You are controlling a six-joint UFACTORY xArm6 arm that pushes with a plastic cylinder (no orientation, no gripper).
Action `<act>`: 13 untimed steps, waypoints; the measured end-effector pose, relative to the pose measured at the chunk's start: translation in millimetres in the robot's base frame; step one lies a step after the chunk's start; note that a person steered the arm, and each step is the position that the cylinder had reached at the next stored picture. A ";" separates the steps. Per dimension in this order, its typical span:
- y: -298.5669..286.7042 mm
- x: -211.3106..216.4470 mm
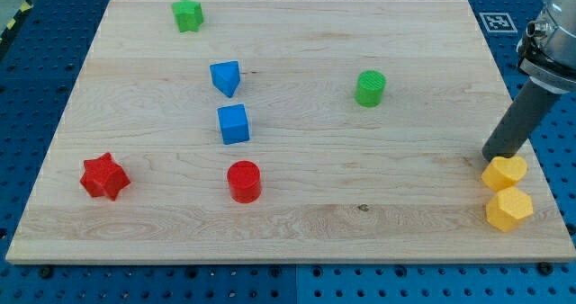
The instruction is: Move the green circle slightly down and right a bit
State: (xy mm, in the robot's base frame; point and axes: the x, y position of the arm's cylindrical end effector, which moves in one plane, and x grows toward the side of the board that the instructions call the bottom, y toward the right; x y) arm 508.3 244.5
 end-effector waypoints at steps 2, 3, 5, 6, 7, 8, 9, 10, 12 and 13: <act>0.0 3.4; -24.7 -24.5; -62.9 -143.1; -119.9 -154.9; -140.4 -138.7; -139.1 -120.8; -139.1 -90.5; -145.2 -68.1; -170.6 -26.3; -178.6 -19.6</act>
State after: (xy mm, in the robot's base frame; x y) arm 488.7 66.0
